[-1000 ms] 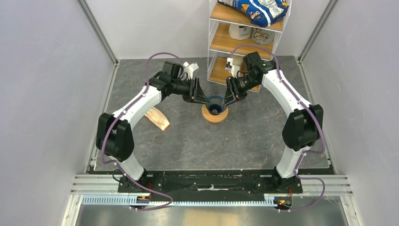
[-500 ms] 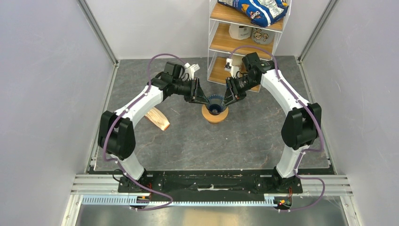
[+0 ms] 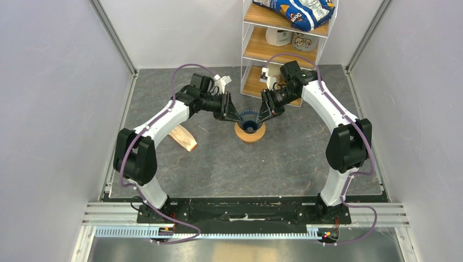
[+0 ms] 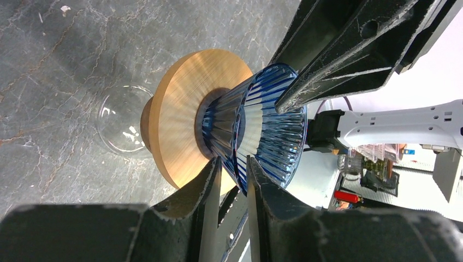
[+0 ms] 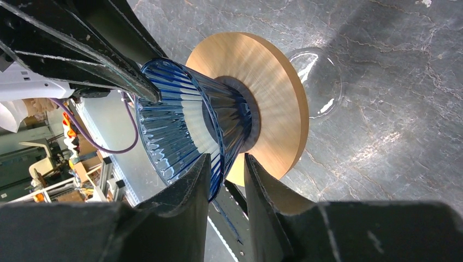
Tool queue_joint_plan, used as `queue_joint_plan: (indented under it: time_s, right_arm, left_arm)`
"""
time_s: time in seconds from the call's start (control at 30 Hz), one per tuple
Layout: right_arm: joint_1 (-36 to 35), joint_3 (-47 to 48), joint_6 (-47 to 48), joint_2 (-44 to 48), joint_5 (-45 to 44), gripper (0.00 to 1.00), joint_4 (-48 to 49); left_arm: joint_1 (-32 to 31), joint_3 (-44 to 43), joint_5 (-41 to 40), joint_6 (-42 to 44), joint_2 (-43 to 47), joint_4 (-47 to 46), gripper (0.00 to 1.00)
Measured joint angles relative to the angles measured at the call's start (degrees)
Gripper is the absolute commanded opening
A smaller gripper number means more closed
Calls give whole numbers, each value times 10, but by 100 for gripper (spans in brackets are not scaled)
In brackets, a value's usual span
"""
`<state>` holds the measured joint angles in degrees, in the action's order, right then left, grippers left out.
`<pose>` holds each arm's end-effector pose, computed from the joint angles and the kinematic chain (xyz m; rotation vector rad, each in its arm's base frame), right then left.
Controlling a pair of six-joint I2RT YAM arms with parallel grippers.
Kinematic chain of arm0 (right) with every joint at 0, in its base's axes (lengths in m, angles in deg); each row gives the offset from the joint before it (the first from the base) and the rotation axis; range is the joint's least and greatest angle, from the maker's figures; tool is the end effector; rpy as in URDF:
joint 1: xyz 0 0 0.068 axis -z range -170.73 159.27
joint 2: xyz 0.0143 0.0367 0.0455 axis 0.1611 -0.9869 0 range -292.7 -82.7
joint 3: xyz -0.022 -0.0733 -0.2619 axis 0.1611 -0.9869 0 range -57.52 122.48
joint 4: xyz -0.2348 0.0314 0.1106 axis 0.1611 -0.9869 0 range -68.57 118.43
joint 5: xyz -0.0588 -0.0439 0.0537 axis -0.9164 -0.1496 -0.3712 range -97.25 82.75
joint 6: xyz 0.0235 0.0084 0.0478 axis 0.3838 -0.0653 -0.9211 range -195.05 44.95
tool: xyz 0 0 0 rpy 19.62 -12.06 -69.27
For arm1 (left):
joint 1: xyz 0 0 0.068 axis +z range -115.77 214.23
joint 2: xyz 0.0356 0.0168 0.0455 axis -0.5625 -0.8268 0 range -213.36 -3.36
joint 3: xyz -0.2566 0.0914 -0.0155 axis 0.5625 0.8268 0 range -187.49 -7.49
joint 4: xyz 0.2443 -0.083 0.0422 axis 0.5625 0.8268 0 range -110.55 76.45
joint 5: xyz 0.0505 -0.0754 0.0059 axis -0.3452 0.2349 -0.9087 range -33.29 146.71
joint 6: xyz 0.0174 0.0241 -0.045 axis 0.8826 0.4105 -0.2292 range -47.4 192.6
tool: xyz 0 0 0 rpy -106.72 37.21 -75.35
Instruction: Place the coffee filter in the dripper
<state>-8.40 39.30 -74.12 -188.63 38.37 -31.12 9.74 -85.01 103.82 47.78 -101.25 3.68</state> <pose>0.3542 0.1396 0.2958 -0.6373 2.5881 1.1786 0.3320 -0.1798 0.2770 0.4318 2.4070 -1.3731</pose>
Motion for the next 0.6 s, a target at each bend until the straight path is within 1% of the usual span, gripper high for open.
queue_joint_plan:
  time_s: [0.3,0.47,0.6]
  right_arm:
    - [0,0,1,-1,0,31,0]
    - [0,-8,5,-1,0,31,9]
    - [0,-10,6,-2,3,31,16]
  left_arm:
    - [0,-1,0,2,0,-2,31]
    - [-1,-9,-7,8,0,9,32]
    - [-1,-9,-10,11,0,11,35]
